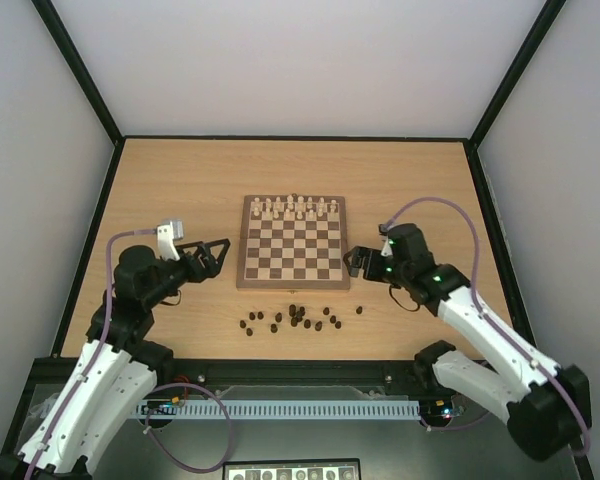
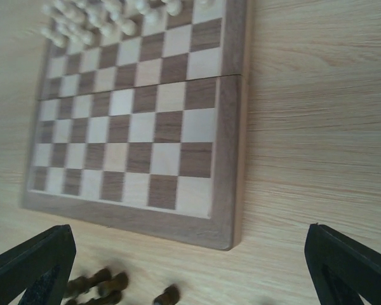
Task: Set up the chess pieces on the board
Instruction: Pick up the chess piece at the center of the board, then place the chess piece on the chessboard.
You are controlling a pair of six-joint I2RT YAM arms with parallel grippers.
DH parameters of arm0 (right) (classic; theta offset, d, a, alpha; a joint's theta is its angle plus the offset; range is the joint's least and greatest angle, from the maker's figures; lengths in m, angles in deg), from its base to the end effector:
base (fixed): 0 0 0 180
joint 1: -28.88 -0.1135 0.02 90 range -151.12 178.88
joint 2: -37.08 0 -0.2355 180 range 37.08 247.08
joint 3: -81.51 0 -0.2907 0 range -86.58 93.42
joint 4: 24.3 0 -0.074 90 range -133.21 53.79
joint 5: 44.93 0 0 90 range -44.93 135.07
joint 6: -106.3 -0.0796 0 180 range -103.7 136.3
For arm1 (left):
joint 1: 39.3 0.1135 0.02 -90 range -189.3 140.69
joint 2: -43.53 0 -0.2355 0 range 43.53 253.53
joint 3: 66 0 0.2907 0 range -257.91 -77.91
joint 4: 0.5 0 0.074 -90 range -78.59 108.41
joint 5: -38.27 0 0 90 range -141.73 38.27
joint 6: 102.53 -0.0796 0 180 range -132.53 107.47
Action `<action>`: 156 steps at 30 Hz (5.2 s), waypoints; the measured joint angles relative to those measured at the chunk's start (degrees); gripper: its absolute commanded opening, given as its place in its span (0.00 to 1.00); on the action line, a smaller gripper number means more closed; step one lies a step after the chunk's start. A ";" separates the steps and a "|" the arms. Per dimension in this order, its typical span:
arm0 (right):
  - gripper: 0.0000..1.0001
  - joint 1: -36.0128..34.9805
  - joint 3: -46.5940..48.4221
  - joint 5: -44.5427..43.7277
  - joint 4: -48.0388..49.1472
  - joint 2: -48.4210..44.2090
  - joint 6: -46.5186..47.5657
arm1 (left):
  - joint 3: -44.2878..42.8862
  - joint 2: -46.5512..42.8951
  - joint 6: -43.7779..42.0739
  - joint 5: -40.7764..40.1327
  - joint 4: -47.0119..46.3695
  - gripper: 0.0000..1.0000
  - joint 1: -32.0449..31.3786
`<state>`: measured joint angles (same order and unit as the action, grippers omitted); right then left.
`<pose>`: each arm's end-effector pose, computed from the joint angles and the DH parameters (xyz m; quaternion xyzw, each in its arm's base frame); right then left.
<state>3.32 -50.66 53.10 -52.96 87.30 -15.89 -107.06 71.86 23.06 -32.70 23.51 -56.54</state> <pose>0.2574 0.1355 0.2035 0.0158 0.8690 0.2904 0.4004 0.2240 -0.0967 0.2601 -0.0181 0.7695 -0.3927 0.5033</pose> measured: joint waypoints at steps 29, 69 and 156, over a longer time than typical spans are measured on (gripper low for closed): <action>0.53 -21.33 -2.91 -29.64 -6.84 14.27 -17.25 | 0.79 14.25 3.39 -10.40 -2.75 0.99 -5.97; 0.07 -29.22 -5.97 -29.73 -7.28 17.90 -23.30 | 0.87 18.80 2.10 -11.15 -5.38 1.00 -7.87; 0.30 -15.10 21.53 -22.86 -2.01 43.25 1.57 | 0.85 21.18 0.37 -13.66 -1.86 1.00 -3.74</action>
<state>-11.78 -29.13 30.24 -54.97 130.55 -14.32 -106.21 93.04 23.43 -46.36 21.65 -60.28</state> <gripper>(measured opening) 0.227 0.995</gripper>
